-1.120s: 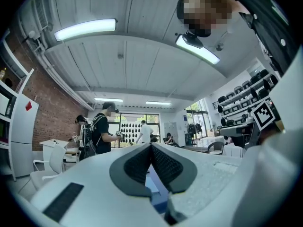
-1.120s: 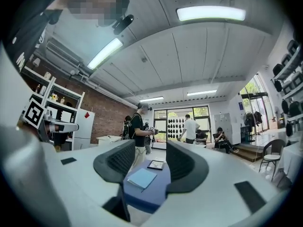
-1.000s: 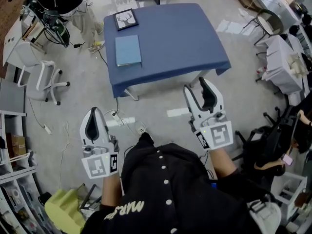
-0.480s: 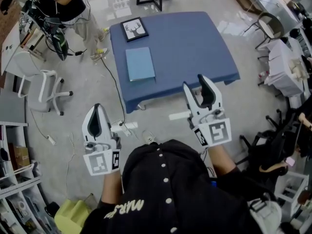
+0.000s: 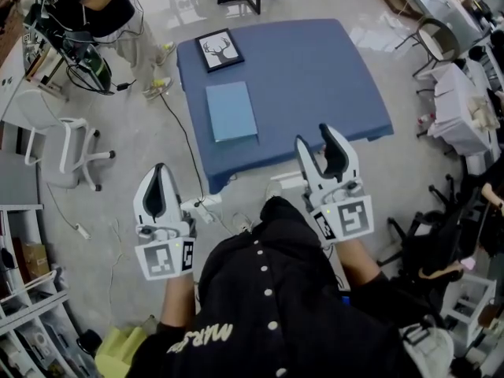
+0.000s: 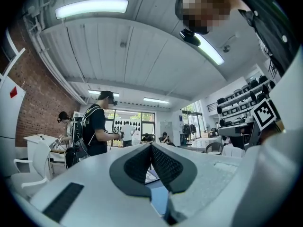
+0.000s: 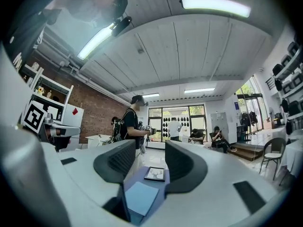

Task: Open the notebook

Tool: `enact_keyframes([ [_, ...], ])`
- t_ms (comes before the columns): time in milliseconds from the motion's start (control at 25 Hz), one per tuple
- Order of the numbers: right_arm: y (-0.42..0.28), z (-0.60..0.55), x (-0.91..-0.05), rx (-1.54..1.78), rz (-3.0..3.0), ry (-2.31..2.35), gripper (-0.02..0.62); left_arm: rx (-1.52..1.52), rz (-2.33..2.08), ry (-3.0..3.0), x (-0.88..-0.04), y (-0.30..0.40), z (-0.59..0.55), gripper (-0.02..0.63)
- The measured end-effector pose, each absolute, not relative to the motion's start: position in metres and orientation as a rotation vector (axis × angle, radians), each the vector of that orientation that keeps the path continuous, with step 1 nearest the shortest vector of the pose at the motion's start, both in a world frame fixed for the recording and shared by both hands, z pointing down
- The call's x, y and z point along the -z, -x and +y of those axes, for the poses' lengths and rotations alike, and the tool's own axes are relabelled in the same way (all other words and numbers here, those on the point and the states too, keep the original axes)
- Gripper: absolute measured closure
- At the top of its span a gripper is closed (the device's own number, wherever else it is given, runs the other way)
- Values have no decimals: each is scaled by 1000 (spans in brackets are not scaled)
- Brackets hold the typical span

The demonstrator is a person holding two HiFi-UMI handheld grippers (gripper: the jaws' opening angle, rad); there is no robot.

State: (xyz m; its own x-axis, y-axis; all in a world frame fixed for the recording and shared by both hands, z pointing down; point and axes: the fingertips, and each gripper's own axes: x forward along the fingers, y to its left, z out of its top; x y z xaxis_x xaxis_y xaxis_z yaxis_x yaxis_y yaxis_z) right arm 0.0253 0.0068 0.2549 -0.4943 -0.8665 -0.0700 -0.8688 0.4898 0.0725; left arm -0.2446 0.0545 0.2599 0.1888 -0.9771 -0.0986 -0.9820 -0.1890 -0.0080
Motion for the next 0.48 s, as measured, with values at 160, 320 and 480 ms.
enact_keyframes([
  [160, -26, -30, -260, -144, 2700, 1544, 399, -105, 1963, 2351, -260, 239, 22, 603],
  [320, -29, -71, -259, -141, 2715, 1503, 399, -97, 1988, 2320, -257, 235, -14, 603],
  [480, -31, -115, -263, -103, 2738, 1475, 399, -80, 2018, 2296, -257, 229, -53, 603],
])
